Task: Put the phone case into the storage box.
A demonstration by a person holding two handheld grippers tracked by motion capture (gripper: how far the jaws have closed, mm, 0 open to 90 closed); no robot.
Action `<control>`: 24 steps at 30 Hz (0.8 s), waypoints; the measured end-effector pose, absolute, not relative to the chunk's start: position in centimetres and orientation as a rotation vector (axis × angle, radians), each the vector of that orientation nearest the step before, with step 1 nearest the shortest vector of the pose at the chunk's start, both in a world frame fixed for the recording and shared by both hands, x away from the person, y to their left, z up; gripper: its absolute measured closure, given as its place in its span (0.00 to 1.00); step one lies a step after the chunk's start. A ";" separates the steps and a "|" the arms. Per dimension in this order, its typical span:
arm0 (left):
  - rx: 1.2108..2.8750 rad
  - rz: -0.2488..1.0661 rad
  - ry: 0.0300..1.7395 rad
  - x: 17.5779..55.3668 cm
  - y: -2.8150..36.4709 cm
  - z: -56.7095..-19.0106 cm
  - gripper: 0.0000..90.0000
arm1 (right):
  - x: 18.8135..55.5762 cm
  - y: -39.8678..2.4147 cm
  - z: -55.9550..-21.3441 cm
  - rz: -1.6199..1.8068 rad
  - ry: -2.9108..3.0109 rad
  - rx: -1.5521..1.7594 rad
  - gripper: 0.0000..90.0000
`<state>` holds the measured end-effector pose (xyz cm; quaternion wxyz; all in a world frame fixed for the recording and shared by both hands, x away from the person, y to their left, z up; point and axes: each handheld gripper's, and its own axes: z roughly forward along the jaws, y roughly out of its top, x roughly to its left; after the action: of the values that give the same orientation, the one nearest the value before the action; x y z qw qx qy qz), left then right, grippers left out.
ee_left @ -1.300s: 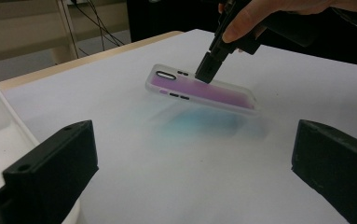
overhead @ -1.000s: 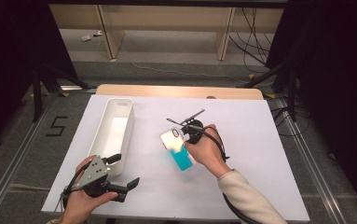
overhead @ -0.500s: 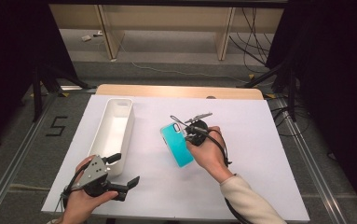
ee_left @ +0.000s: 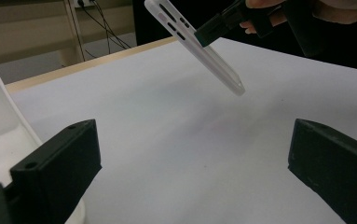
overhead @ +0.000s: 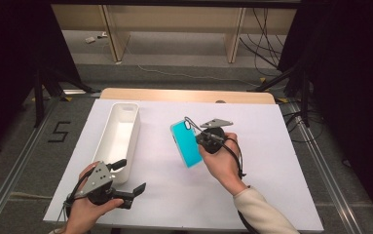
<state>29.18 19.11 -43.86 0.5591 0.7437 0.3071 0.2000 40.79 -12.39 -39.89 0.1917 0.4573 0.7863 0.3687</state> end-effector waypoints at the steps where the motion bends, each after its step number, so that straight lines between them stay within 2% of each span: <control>1: 1.753 0.472 0.726 29.2 19.1 -43.9 0.02 | 40.7 -12.5 -39.9 1.049 2.197 1.278 0.99; 11: 1.735 0.481 0.734 29.3 18.7 -43.5 0.04 | 39.7 -13.0 -40.0 1.143 2.104 1.216 0.99; 24: 1.706 0.511 0.778 30.4 16.5 -42.1 0.13 | 39.3 -12.9 -39.6 1.171 2.062 1.208 0.99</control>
<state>30.44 16.45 -42.10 0.5641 0.7248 0.3307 0.2170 39.29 -12.93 -39.59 0.2377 0.4407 0.7527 0.4275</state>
